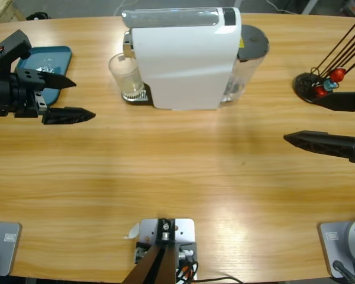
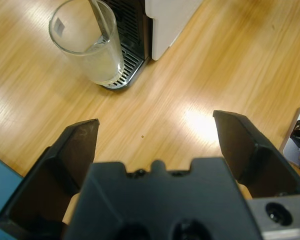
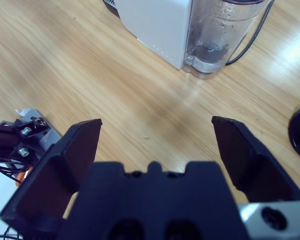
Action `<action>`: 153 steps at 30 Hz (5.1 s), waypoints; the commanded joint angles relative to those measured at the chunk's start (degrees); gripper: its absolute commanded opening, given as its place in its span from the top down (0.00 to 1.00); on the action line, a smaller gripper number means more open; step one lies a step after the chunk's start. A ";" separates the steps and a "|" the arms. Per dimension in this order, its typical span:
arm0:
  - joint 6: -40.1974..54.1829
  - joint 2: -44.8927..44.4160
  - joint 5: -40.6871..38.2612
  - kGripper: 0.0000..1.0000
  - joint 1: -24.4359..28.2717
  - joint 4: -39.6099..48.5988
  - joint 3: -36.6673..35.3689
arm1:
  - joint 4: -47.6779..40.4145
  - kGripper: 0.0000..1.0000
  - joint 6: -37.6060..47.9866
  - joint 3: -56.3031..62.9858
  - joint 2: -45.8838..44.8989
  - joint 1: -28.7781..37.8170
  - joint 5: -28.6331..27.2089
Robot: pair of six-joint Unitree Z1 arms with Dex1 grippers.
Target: Pour coffee
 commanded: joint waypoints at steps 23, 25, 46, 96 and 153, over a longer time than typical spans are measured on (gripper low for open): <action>0.81 4.15 0.68 0.00 2.26 -2.52 1.90 | -1.36 0.00 -0.51 2.35 0.46 0.45 -0.69; 0.81 4.59 0.65 0.00 3.29 -3.13 1.88 | -1.43 0.00 -0.51 2.38 0.60 0.45 -0.69; 1.61 7.09 -0.55 0.00 5.81 -4.68 0.41 | -2.17 0.00 -0.53 2.77 0.49 0.45 -0.60; 15.25 28.75 -7.95 0.00 5.93 -8.69 -16.17 | -3.84 0.00 -3.59 -0.03 10.44 -2.10 -1.04; 4.83 12.38 -2.55 0.74 16.81 -6.00 -7.89 | -6.04 0.01 -3.94 -0.57 10.62 -4.21 -0.51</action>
